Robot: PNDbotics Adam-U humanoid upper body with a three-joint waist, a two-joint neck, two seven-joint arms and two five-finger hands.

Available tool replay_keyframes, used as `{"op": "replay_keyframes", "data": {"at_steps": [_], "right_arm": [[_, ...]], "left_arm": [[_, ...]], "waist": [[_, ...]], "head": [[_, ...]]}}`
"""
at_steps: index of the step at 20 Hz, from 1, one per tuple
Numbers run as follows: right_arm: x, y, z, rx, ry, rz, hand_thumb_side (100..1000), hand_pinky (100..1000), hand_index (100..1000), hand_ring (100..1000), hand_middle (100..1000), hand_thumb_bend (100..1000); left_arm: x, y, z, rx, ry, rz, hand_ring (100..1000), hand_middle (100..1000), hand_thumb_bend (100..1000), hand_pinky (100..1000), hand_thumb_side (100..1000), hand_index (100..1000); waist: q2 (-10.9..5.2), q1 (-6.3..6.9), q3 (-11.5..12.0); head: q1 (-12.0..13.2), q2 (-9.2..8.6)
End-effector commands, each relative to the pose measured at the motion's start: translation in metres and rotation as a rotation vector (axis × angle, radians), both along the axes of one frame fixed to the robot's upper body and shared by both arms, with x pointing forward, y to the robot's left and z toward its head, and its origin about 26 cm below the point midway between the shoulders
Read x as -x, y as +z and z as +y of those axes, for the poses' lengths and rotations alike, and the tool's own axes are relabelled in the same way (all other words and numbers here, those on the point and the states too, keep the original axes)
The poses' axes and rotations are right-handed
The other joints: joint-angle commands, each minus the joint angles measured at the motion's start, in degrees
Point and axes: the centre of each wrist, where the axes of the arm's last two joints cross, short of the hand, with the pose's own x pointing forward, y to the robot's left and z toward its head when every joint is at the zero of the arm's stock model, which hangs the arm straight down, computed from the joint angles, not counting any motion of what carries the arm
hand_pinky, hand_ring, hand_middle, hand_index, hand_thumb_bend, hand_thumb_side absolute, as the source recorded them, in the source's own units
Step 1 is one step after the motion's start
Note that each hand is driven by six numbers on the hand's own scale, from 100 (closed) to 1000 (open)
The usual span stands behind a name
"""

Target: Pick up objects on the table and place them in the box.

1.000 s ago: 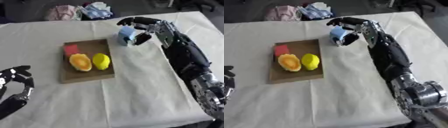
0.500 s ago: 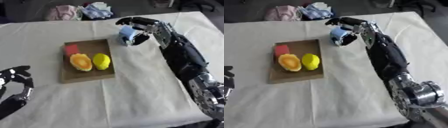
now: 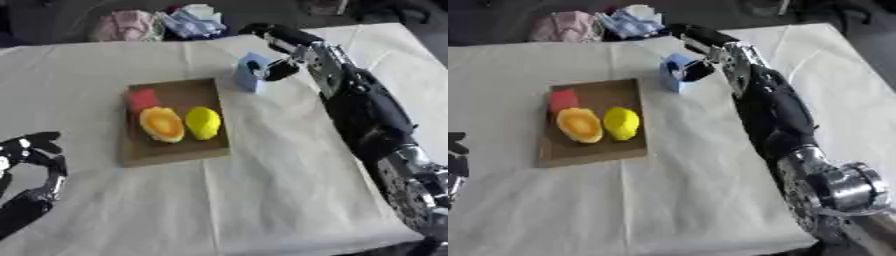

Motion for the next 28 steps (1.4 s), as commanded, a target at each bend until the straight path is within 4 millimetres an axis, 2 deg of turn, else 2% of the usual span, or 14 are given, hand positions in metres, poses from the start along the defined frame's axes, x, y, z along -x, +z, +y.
{"op": "replay_keyframes", "data": {"at_steps": [1, 4, 7, 10, 13, 15, 21, 28], "right_arm": [[-0.003, 0.012, 0.001, -0.015, -0.041, -0.018, 254, 955, 973, 947, 944, 100], [-0.002, 0.01, 0.004, -0.017, -0.049, 0.003, 289, 952, 972, 944, 941, 100], [-0.002, 0.006, 0.006, -0.021, -0.049, 0.032, 362, 949, 968, 936, 933, 100], [-0.002, 0.001, 0.007, -0.033, -0.049, 0.093, 533, 948, 962, 924, 920, 100], [-0.002, -0.004, 0.006, -0.05, -0.05, 0.178, 664, 947, 957, 918, 914, 100], [-0.002, -0.005, 0.005, -0.061, -0.054, 0.227, 720, 947, 956, 915, 912, 100], [-0.003, -0.003, 0.0, -0.079, -0.095, 0.301, 782, 943, 953, 907, 904, 100], [-0.003, 0.001, -0.001, -0.066, -0.123, 0.279, 712, 946, 955, 912, 902, 100]], "left_arm": [[0.0, 0.008, -0.001, -0.004, -0.014, -0.026, 564, 611, 100, 663, 558, 839], [0.0, 0.008, -0.001, -0.003, -0.015, -0.025, 564, 611, 100, 663, 558, 839], [-0.001, 0.008, -0.001, -0.003, -0.016, -0.026, 564, 611, 100, 663, 558, 839], [-0.001, 0.008, -0.002, -0.002, -0.017, -0.025, 564, 611, 100, 664, 559, 839], [-0.001, 0.008, -0.002, -0.001, -0.018, -0.025, 564, 611, 100, 664, 559, 839], [-0.001, 0.008, -0.002, 0.0, -0.019, -0.024, 564, 610, 100, 664, 559, 839], [-0.001, 0.008, -0.002, 0.0, -0.019, -0.024, 565, 610, 100, 664, 560, 839], [-0.001, 0.008, -0.002, 0.001, -0.019, -0.023, 565, 609, 100, 665, 560, 839]], "waist": [[-1.21, 0.55, 0.1], [-1.15, 0.61, 0.1], [-1.06, 0.67, 0.2], [-0.99, 0.73, 0.3], [-0.95, 0.75, 0.4], [-0.93, 0.75, 0.4], [-0.91, 0.69, 0.5], [-0.9, 0.69, 0.6]], "head": [[-0.2, 0.26], [-0.3, 0.26], [-0.4, 0.26], [-0.4, 0.26], [-0.4, 0.26], [-0.5, 0.26], [-0.4, 0.26], [-0.4, 0.26]]}}
